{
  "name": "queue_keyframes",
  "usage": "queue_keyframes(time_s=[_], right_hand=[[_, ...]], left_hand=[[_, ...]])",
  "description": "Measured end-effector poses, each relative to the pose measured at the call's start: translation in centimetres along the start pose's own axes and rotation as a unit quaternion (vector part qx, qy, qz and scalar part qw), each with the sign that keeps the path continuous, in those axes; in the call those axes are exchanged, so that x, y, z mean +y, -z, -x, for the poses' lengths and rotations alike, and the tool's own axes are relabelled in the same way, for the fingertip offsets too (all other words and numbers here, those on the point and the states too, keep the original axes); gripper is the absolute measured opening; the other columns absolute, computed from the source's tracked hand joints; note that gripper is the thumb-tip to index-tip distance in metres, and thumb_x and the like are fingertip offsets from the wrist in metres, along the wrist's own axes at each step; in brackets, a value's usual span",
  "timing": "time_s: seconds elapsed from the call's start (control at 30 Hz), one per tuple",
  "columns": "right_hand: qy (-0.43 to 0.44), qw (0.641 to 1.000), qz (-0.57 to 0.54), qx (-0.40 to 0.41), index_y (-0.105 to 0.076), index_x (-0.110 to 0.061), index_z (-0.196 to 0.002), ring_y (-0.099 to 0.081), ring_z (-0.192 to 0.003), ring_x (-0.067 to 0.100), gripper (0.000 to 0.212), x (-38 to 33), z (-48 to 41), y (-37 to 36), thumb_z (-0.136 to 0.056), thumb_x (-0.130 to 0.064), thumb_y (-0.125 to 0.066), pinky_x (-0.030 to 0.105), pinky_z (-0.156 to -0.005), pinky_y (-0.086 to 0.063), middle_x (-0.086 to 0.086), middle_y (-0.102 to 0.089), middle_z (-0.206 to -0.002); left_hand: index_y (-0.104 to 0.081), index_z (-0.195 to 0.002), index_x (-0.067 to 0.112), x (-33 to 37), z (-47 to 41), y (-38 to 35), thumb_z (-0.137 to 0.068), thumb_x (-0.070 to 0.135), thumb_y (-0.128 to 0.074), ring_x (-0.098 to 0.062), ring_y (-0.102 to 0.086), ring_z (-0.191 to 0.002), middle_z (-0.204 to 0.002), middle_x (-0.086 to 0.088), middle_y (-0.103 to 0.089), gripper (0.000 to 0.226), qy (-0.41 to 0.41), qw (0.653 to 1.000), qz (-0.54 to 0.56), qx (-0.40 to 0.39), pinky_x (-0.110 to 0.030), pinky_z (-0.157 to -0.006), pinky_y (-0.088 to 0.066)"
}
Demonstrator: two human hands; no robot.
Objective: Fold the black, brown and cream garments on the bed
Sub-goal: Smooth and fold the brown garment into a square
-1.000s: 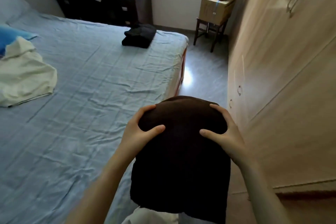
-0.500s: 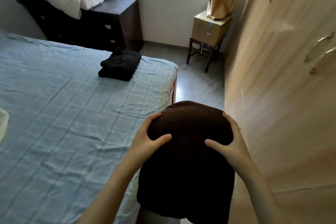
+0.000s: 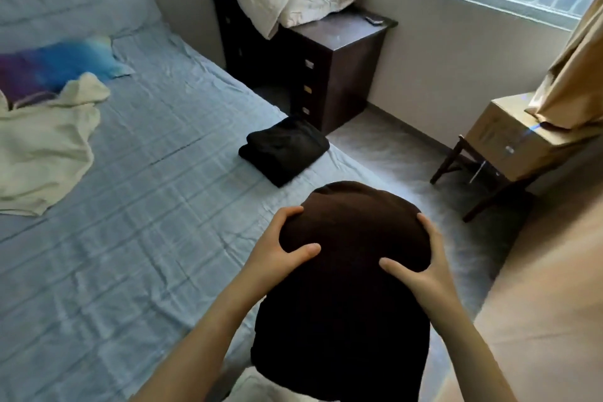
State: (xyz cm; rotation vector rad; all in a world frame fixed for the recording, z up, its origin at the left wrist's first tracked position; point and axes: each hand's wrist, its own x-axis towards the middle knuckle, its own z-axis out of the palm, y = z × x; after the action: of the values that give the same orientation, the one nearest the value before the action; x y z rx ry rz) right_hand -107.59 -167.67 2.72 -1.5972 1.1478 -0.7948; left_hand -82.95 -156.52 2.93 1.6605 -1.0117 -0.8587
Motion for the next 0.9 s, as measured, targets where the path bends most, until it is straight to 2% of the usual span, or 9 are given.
queue_keyframes(time_s=[0.17,0.3,0.4,0.5,0.6,0.7,0.77,0.83,0.9], right_hand=[[-0.003,0.998,0.007,-0.064,-0.035,-0.042,-0.144,-0.048,-0.112,-0.01,0.095,2.2,-12.5,-0.6,-0.068,-0.022,-0.089,0.008,-0.08,-0.042,-0.016,-0.041,-0.143],[-0.01,0.996,0.009,-0.093,-0.037,-0.045,-0.141,-0.048,-0.111,-0.019,0.093,3.3,-21.4,-1.3,-0.068,-0.022,-0.089,0.004,-0.077,-0.045,-0.019,-0.045,-0.141],[-0.011,0.995,0.024,-0.095,-0.036,-0.045,-0.142,-0.045,-0.111,-0.024,0.095,3.6,-27.3,-1.4,-0.068,-0.023,-0.09,0.001,-0.078,-0.044,-0.021,-0.043,-0.143],[-0.027,0.995,0.018,-0.099,-0.035,-0.042,-0.144,-0.044,-0.111,-0.026,0.095,4.0,-32.8,-1.5,-0.07,-0.019,-0.088,-0.004,-0.077,-0.04,-0.018,-0.041,-0.145],[-0.027,0.996,0.013,-0.089,-0.03,-0.041,-0.147,-0.043,-0.11,-0.028,0.097,4.9,-37.2,-2.4,-0.071,-0.021,-0.087,-0.006,-0.078,-0.038,-0.026,-0.04,-0.14],[-0.033,0.998,-0.001,-0.054,-0.025,-0.049,-0.146,-0.042,-0.113,-0.024,0.098,7.7,-39.3,-4.9,-0.07,-0.032,-0.085,-0.003,-0.084,-0.037,-0.057,-0.033,-0.124],[-0.074,0.997,-0.019,-0.018,-0.021,-0.052,-0.146,-0.039,-0.114,-0.027,0.099,11.1,-39.3,-7.5,-0.071,-0.035,-0.083,-0.002,-0.087,-0.035,-0.065,-0.026,-0.118],[-0.121,0.992,-0.044,0.014,-0.018,-0.055,-0.145,-0.035,-0.108,-0.036,0.1,15.3,-38.8,-10.7,-0.073,-0.035,-0.083,0.001,-0.09,-0.033,-0.065,-0.025,-0.116],[-0.184,0.98,-0.072,0.011,-0.016,-0.058,-0.143,-0.042,-0.11,-0.028,0.1,19.4,-38.3,-14.3,-0.074,-0.033,-0.084,0.015,-0.095,-0.036,-0.051,-0.033,-0.126]], left_hand=[[-0.049,-0.118,0.054,-1.8,-9.5,-1.7,-0.063,0.054,-0.077,0.011,-0.059,-0.099,-0.11,0.031,-0.059,0.062,0.029,0.998,0.003,0.054,-0.005,-0.079,-0.046],[-0.05,-0.118,0.053,-2.9,-17.2,-2.4,-0.067,0.046,-0.08,0.011,-0.06,-0.097,-0.113,0.022,-0.06,0.06,0.062,0.996,0.016,0.059,-0.008,-0.079,-0.049],[-0.047,-0.116,0.059,-2.8,-22.7,-2.8,-0.062,0.058,-0.075,0.012,-0.059,-0.096,-0.111,0.024,-0.06,0.061,0.072,0.996,0.001,0.062,-0.005,-0.074,-0.046],[-0.044,-0.118,0.058,-2.6,-28.7,-2.8,-0.063,0.061,-0.071,0.009,-0.058,-0.098,-0.116,0.022,-0.057,0.061,0.083,0.996,-0.021,0.019,-0.014,-0.082,-0.046],[-0.048,-0.121,0.049,-2.9,-35.2,-2.1,-0.066,0.052,-0.073,-0.006,-0.058,-0.108,-0.122,0.012,-0.057,0.06,0.089,0.994,-0.056,-0.03,-0.032,-0.098,-0.047],[-0.05,-0.119,0.053,-4.6,-41.4,-1.1,-0.063,0.055,-0.073,0.0,-0.055,-0.11,-0.124,0.017,-0.055,0.06,0.096,0.986,-0.114,-0.078,-0.025,-0.094,-0.044],[-0.051,-0.116,0.058,-7.2,-45.0,-1.2,-0.062,0.051,-0.076,0.005,-0.053,-0.109,-0.124,0.021,-0.054,0.06,0.104,0.977,-0.141,-0.123,-0.018,-0.091,-0.042],[-0.051,-0.115,0.059,-11.4,-48.0,-2.1,-0.062,0.043,-0.079,0.004,-0.053,-0.109,-0.126,0.022,-0.053,0.062,0.122,0.964,-0.18,-0.156,-0.017,-0.092,-0.042],[-0.051,-0.119,0.055,-17.1,-49.7,-3.4,-0.065,0.029,-0.079,-0.003,-0.056,-0.103,-0.125,0.017,-0.055,0.066,0.144,0.953,-0.217,-0.157,-0.019,-0.087,-0.044]])
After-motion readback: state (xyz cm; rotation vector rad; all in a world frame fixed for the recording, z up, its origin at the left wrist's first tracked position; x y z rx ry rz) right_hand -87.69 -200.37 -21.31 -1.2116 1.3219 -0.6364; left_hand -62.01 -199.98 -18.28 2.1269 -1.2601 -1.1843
